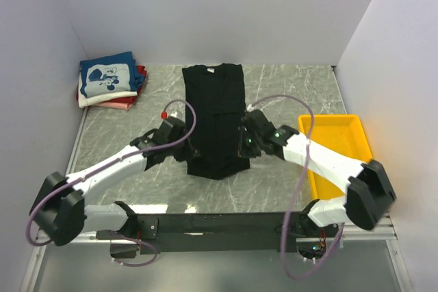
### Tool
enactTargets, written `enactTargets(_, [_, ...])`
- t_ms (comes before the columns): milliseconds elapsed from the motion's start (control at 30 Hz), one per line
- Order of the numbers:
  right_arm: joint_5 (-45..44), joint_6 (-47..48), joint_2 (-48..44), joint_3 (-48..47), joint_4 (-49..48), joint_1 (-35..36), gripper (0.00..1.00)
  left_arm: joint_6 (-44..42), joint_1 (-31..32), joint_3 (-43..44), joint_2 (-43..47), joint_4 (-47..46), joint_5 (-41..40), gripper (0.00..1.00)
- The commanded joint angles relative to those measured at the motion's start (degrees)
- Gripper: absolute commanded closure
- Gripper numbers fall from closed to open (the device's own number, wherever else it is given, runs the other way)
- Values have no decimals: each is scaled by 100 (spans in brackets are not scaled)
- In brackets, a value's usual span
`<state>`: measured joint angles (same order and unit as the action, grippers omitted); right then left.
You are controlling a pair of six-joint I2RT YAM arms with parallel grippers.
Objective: Fold and stack the t-shirts
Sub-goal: Fold the tshirt
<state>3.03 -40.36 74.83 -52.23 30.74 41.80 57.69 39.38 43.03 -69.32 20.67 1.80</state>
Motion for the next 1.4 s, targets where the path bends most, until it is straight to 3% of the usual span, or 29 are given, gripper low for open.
enactTargets(0, [-400, 125, 549, -769, -331, -347, 100, -48, -333, 504, -423, -783, -163, 99])
enactTargets(267, [-145, 292, 2113, -1974, -517, -1454, 100, 146, -1115, 1357, -1837, -1266, -567, 100])
enactTargets(533, [452, 344, 3493, -3258, -526, -2035, 100, 41, -1643, 2701, -3218, -1232, -453, 100])
enactTargets(1033, [813, 441, 4101, -3997, -481, -2370, 99, -240, -2039, 3309, -3948, -1293, -111, 99])
enactTargets(1067, [822, 502, 4127, -4075, -447, -2396, 95, -354, -2109, 3413, -4010, -1311, -14, 91])
enactTargets(1100, [822, 537, 4154, -4146, -377, -2405, 81, -407, -2144, 3510, -4071, -1285, 91, 82])
enactTargets(1200, [787, 635, 4198, -4314, -157, -2501, 56, -671, -2267, 3617, -4108, -1345, 346, 45])
enactTargets(1267, [778, 678, 3971, -4121, -270, -2510, 48, -802, -2329, 3616, -3933, -1407, 365, 31])
enactTargets(1367, [735, 679, 3733, -3884, -323, -2484, 47, -874, -2329, 3564, -3634, -1241, 251, 32])
